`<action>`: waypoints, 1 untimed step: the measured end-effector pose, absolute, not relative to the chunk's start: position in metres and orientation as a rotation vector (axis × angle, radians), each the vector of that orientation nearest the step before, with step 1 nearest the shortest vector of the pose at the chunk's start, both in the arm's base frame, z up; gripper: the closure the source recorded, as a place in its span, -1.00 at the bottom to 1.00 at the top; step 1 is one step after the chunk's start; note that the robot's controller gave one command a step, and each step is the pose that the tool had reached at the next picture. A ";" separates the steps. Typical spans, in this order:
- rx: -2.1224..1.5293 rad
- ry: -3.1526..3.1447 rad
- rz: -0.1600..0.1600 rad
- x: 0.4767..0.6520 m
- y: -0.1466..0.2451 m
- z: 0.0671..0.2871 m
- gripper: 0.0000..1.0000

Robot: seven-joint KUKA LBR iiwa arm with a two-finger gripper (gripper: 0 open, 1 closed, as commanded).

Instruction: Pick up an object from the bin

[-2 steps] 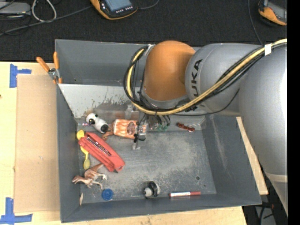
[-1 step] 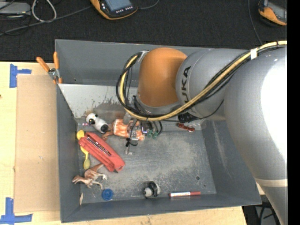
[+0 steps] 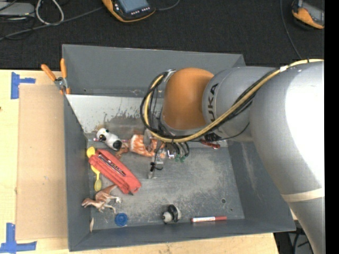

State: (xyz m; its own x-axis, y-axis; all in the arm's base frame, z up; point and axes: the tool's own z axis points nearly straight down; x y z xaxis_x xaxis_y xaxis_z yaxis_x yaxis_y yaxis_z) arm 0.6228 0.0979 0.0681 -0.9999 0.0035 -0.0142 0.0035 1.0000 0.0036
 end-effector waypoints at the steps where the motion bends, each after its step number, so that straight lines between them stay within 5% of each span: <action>1: 0.185 3.125 0.008 0.623 0.110 0.071 1.00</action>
Offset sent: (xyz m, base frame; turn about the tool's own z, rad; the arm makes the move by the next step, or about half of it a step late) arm 0.0000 0.0000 0.0000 0.0000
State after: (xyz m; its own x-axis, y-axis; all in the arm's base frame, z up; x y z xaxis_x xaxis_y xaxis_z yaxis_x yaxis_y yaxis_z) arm 0.6234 0.1096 0.0714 -0.9930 0.1178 -0.0108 0.1177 0.9930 0.0056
